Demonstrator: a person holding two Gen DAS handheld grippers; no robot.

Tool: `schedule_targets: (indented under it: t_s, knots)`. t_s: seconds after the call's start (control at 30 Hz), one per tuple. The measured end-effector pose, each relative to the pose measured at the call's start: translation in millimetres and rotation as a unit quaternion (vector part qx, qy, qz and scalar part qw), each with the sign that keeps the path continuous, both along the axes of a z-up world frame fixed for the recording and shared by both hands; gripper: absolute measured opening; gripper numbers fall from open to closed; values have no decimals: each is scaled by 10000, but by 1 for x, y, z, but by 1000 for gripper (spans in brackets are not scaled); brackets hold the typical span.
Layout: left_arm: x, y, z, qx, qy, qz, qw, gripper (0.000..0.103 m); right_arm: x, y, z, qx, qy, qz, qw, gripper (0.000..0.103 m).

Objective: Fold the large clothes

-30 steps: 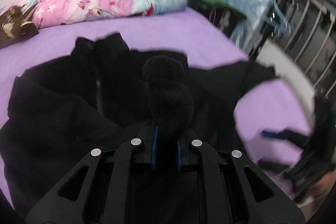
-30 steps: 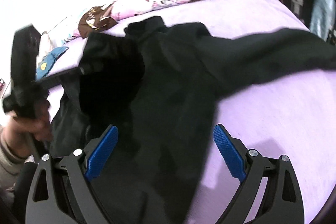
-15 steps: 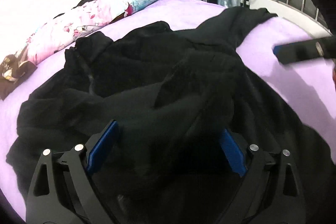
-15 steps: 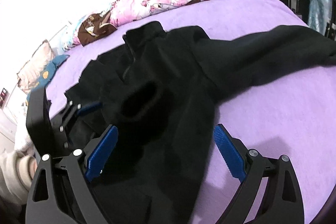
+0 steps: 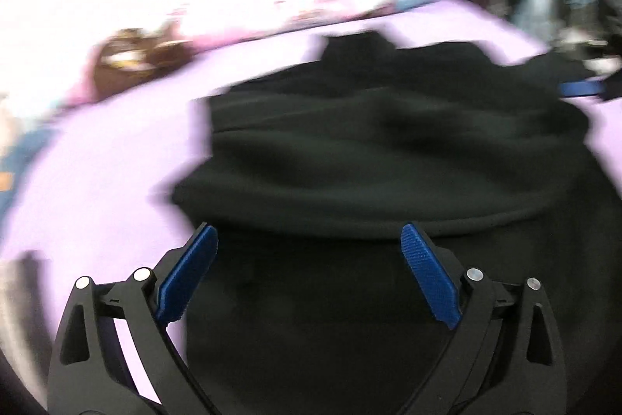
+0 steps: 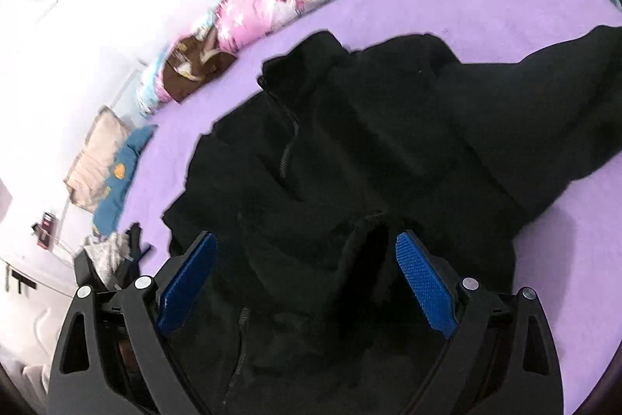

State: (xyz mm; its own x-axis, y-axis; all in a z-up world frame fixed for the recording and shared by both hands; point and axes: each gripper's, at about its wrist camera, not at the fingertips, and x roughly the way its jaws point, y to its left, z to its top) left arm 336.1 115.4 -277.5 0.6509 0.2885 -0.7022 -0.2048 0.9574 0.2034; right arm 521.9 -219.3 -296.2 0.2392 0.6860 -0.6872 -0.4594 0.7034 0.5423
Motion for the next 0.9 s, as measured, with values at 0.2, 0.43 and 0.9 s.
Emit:
schedule_targets:
  t_s: [0.2, 0.43, 0.9]
  knots:
    - [7, 50, -15, 747, 189, 145, 9969, 92, 0, 18, -16, -436, 144, 91, 9989, 82]
    - [28, 68, -36, 866, 264, -431, 9950, 92, 6, 21, -39, -355, 531, 198, 9978, 63]
    - [40, 89, -45, 429, -78, -329, 9985, 32, 8, -6, 8, 933, -55, -25, 9956, 9]
